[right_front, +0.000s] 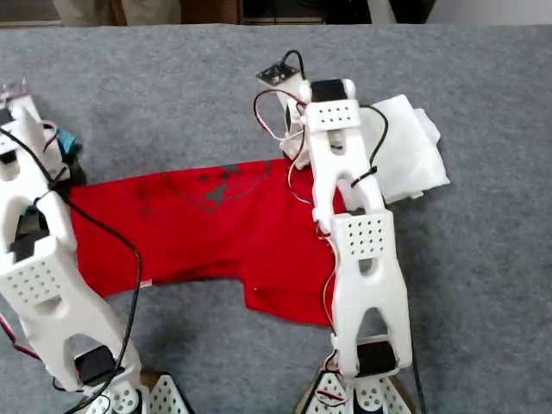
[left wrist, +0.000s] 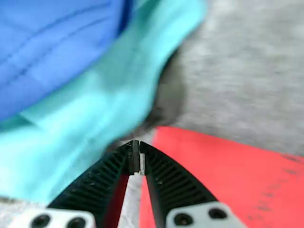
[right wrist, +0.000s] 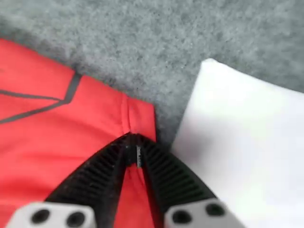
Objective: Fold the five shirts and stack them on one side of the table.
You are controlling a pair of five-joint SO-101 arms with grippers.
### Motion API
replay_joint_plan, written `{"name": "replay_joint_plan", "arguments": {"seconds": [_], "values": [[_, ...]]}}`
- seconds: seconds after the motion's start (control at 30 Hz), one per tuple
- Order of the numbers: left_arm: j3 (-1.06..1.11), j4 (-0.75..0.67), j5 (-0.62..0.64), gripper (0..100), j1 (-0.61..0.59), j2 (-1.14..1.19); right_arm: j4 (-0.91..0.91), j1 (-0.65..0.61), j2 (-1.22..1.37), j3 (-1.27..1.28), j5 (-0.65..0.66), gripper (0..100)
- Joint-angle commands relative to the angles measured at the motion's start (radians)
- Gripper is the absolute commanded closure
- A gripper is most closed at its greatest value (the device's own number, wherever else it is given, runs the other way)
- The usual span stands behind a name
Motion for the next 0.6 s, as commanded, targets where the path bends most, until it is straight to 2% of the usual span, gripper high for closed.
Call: {"name": "replay_joint_plan", "arguments": {"seconds": [0.0, 0.1, 0.2, 0.43, 0.57], "values": [[-0.032, 0.058, 0.006, 98, 0.051, -0.193, 0.091, -0.031, -0.107, -0.156, 0.003, 99.8], [0.032, 0.094, -0.002, 98, 0.078, -0.302, 0.094, -0.041, -0.154, -0.179, 0.025, 99.8], [0.183, 0.075, -0.060, 98, 0.086, -0.406, 0.094, -0.048, -0.240, -0.104, 0.043, 99.8], [0.720, -0.242, -0.104, 98, 0.025, -0.607, 0.089, -0.082, -0.621, 0.367, 0.172, 99.8], [0.918, -0.376, -0.104, 98, -0.003, -0.664, 0.034, -0.085, -0.852, 0.684, 0.281, 99.8]]}}
